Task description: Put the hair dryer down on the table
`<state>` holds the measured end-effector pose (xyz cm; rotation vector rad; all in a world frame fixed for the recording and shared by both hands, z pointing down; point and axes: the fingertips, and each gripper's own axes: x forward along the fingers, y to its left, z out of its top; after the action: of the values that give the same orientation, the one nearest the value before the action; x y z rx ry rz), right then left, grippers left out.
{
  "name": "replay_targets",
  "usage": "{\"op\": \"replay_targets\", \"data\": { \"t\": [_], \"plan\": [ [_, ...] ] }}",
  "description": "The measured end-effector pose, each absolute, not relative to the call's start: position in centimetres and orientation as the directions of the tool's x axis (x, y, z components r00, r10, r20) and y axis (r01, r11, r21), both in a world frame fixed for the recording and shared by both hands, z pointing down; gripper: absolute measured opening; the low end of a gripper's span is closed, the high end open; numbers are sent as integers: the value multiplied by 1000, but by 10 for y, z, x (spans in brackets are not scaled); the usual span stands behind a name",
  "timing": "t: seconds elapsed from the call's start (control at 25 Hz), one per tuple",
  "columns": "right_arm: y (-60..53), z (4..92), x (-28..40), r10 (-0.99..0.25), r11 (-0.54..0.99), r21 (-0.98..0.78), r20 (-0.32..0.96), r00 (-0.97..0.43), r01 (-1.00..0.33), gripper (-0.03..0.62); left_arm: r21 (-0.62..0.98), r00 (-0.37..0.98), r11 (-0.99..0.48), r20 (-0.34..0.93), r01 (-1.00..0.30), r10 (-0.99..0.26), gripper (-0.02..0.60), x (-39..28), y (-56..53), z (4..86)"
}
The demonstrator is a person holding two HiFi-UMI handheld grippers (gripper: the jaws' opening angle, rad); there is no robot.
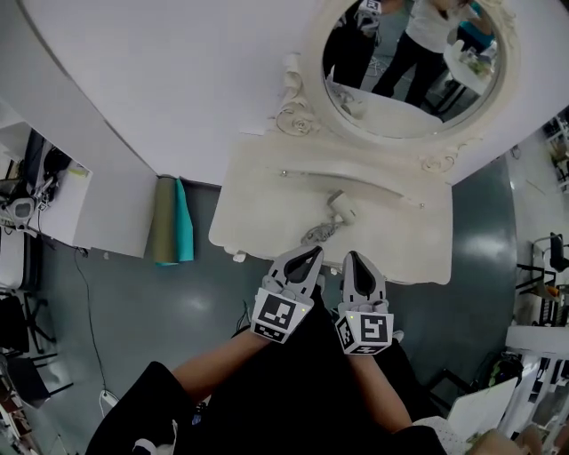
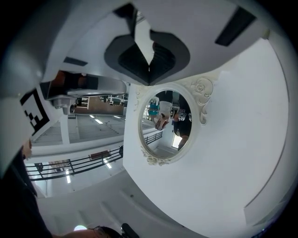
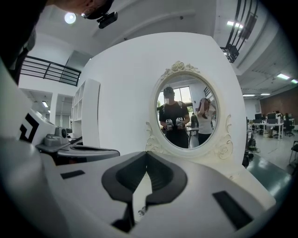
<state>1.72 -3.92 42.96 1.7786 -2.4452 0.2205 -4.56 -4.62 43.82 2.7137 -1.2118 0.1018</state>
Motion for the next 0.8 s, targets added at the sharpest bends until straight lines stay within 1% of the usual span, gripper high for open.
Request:
{"op": "replay_targets", "data": {
  "t": [0.4, 0.8],
  "plan": [
    [-28, 424, 6, -948, 280, -42, 146, -283, -959, 17, 85, 653, -648, 127, -757, -746, 15, -60, -38, 434],
    [-14, 426, 0, -949, 282, -30, 139, -284, -959, 17, 97, 639, -632, 140, -769, -757, 15, -66, -28, 437]
  ]
}}
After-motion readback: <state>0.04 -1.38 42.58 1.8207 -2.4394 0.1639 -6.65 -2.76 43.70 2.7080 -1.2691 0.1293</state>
